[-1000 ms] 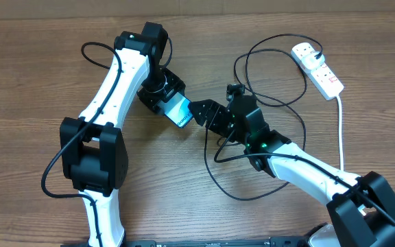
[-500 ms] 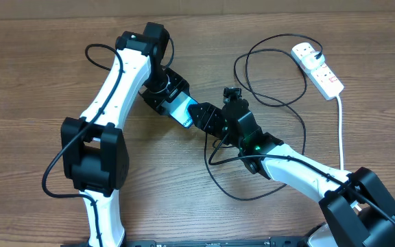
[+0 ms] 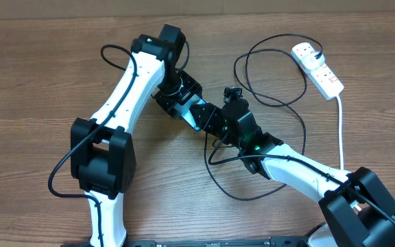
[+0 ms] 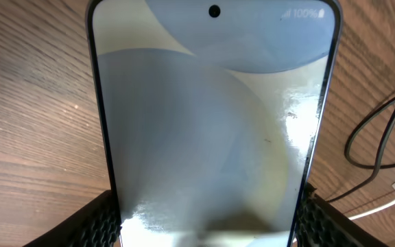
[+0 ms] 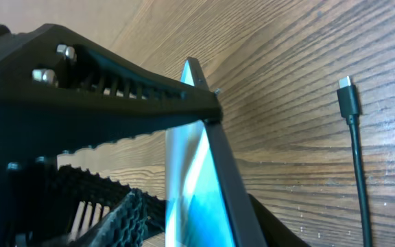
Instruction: Plug charger to phone and switch on socket
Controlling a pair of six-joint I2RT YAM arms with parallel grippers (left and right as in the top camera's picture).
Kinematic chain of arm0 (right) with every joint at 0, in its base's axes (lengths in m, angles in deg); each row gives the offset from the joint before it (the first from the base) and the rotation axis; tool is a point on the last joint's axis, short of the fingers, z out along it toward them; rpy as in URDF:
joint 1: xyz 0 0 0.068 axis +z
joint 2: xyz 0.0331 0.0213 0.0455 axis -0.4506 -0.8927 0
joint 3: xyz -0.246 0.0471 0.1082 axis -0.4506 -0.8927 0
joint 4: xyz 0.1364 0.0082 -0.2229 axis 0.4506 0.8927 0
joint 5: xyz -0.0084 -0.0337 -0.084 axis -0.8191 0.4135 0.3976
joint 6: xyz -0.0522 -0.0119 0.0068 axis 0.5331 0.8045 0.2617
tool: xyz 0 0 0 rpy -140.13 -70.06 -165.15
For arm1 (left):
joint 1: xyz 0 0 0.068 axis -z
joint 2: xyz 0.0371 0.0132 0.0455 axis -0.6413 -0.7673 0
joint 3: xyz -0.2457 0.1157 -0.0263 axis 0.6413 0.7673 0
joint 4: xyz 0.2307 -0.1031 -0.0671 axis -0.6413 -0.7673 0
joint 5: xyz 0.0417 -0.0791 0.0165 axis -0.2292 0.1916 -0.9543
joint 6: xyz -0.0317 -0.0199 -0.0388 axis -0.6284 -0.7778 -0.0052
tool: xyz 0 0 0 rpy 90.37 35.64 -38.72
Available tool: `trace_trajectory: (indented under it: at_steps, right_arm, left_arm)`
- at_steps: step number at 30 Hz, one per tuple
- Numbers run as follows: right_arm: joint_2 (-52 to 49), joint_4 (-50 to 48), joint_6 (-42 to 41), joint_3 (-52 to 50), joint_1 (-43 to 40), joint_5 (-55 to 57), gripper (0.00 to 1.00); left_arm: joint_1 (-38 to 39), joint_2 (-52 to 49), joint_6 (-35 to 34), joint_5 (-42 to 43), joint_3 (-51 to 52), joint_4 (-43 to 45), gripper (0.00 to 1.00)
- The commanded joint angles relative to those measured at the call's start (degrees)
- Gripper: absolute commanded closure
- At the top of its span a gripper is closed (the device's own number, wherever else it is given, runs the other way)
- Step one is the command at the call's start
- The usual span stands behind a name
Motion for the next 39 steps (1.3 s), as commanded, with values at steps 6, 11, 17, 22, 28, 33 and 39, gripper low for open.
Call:
trace_trajectory:
  at_steps: [6, 11, 17, 22, 28, 33, 39]
  right_arm:
    - [-0.59, -0.74, 0.04, 1.03, 0.31, 1.42, 0.67]
    - [-0.59, -1.27, 0.04, 1.03, 0.31, 1.49, 0.78]
    - [-0.59, -1.84, 0.07, 1.03, 0.31, 1.51, 0.92]
    - [-0.59, -1.88, 0.07, 1.03, 0.09, 1.84, 0.96]
    - [0.5, -1.97, 0.07, 1.03, -3.58, 1.84, 0.96]
    - [4.17, -2.21, -0.28, 1.05, -7.63, 1.88, 0.96]
    - [9.44, -5.7, -10.36, 1.05, -11.87, 0.94, 0.96]
  left_arm:
    - [1.29, 0.2, -1.42, 2.58, -1.46, 1.27, 0.96]
    - [1.29, 0.17, -1.42, 2.91, -1.46, 1.53, 0.96]
    - [1.29, 0.2, -1.42, 2.95, -1.46, 1.51, 0.96]
    - [1.22, 0.2, -1.36, 2.91, -1.46, 1.51, 0.94]
    - [-1.4, 0.2, 6.95, 5.09, -1.46, 1.79, 0.85]
    - [-5.49, 0.2, 25.27, 19.52, -1.46, 6.19, 0.68]
    - [-10.84, 0.17, 39.23, 44.15, -1.46, 13.33, 0.59]
